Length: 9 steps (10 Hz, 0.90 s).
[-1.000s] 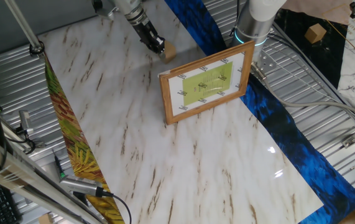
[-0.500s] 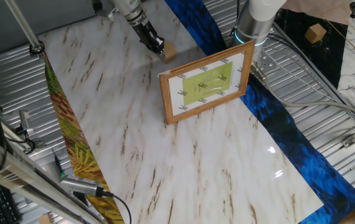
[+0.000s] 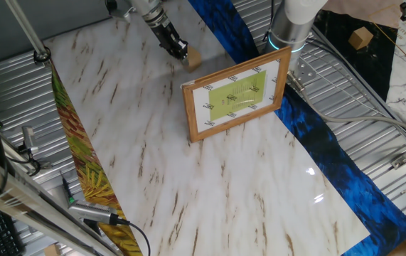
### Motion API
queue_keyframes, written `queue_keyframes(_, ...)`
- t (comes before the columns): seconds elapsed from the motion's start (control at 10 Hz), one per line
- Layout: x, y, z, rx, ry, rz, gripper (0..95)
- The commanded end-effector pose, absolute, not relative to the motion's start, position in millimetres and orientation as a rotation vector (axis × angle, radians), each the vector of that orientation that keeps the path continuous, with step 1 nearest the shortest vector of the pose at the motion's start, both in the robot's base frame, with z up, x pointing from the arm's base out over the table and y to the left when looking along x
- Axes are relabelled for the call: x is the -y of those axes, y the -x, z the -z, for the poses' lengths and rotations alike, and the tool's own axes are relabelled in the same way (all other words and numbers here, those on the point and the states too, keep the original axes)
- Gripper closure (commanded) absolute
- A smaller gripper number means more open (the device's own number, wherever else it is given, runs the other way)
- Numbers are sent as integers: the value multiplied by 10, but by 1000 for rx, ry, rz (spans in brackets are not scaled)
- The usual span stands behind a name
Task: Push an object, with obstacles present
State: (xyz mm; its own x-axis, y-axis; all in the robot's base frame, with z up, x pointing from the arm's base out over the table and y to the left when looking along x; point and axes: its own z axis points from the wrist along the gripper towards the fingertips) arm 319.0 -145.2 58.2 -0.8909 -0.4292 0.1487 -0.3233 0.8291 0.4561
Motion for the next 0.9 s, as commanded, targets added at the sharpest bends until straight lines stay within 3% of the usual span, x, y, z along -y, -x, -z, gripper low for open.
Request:
queue_keyframes(0.1,1475,-3174,-583,2767,-581,621,950)
queue_keyframes(0.9,1747,-3033,-597,2766,-605,616,950)
